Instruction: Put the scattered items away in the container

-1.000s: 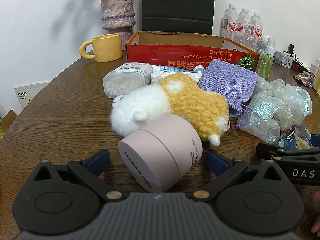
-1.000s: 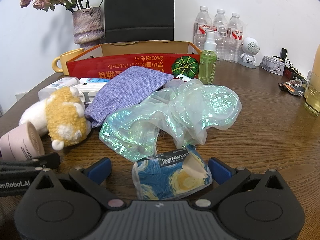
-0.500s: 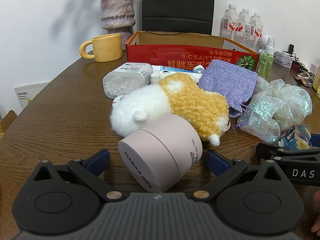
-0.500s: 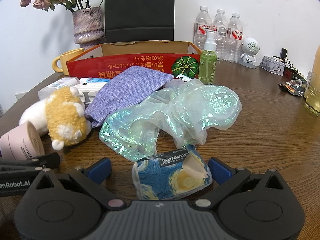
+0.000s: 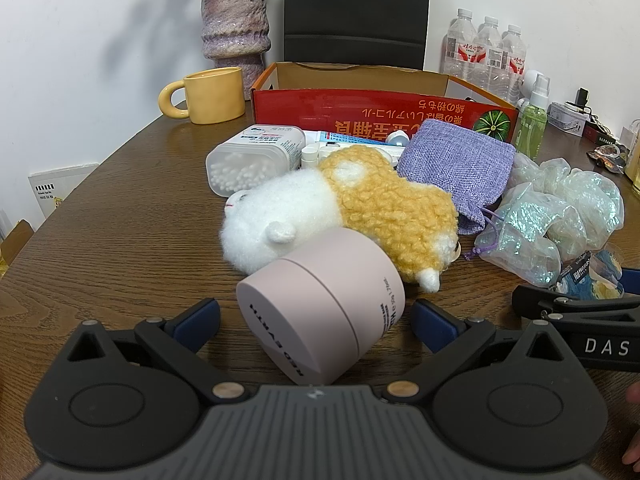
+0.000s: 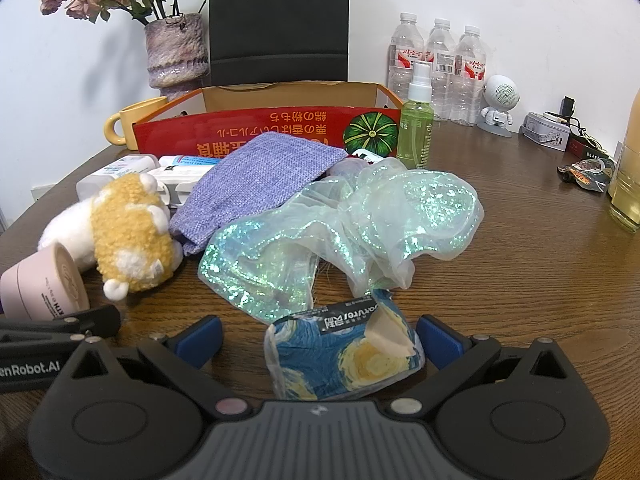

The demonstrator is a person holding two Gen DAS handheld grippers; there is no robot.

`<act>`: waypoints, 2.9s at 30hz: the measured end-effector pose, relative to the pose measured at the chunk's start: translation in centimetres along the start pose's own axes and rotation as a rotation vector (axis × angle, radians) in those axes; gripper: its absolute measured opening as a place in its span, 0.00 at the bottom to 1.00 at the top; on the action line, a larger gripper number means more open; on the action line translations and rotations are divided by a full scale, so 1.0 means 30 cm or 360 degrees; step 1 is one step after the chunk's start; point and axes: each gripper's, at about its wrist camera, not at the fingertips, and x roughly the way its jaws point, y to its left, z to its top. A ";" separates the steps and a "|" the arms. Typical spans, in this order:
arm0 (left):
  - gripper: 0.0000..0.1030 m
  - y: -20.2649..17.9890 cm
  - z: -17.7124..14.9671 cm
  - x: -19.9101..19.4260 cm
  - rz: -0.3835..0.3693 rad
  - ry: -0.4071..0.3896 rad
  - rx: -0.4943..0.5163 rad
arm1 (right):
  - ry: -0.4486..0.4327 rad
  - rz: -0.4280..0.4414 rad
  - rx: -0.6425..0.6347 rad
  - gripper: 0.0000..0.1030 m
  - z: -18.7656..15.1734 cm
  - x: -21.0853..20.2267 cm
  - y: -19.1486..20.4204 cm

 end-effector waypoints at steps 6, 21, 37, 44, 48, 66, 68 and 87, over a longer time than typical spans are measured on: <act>1.00 0.000 0.000 0.000 0.0000 0.0000 0.0000 | 0.0001 0.0002 -0.0005 1.00 -0.001 0.000 -0.001; 1.00 0.000 0.000 0.001 -0.0001 0.0000 0.0000 | 0.0001 0.0002 -0.0005 1.00 -0.001 -0.001 -0.001; 1.00 0.001 0.000 0.000 -0.0002 0.0000 0.0000 | 0.0001 0.0001 -0.0005 1.00 -0.001 -0.001 -0.002; 1.00 0.000 0.000 0.000 -0.0002 0.0000 0.0000 | 0.0001 0.0001 -0.0005 1.00 -0.001 -0.001 -0.002; 1.00 0.001 0.000 0.000 -0.0002 0.0000 0.0000 | 0.0001 0.0001 -0.0005 1.00 -0.001 -0.001 -0.002; 1.00 0.004 -0.002 0.002 -0.0003 0.0000 0.0001 | 0.0001 0.0001 -0.0007 1.00 0.000 -0.001 -0.002; 1.00 0.004 -0.002 0.002 -0.0003 0.0000 0.0001 | 0.0001 0.0001 -0.0007 1.00 0.000 -0.001 -0.003; 1.00 0.033 0.009 -0.091 -0.0168 -0.0169 0.0078 | -0.0022 0.0069 -0.0196 0.89 -0.011 -0.081 -0.002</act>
